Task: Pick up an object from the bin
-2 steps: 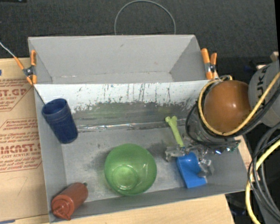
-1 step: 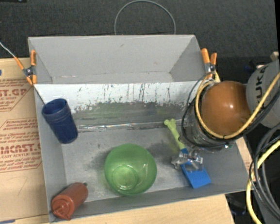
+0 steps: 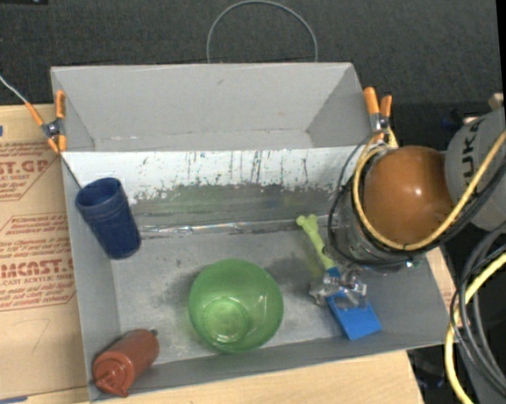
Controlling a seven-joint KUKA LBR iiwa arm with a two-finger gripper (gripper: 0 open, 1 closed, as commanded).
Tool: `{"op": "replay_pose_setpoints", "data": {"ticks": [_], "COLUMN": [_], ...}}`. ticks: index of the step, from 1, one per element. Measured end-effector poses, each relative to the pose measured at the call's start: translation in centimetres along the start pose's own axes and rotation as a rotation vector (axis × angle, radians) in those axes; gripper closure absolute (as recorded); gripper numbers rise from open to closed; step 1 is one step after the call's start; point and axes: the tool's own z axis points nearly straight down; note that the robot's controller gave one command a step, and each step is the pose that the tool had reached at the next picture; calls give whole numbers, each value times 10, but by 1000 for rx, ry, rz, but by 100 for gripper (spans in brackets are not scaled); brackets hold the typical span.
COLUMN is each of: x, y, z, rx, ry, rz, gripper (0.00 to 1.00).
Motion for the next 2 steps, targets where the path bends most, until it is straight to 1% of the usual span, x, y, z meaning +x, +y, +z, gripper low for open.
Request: {"op": "replay_pose_setpoints", "data": {"ticks": [2], "x": [0], "y": [1], "z": [-6], "rx": [-1], "ry": [0], "rz": [1], "gripper": [100]}}
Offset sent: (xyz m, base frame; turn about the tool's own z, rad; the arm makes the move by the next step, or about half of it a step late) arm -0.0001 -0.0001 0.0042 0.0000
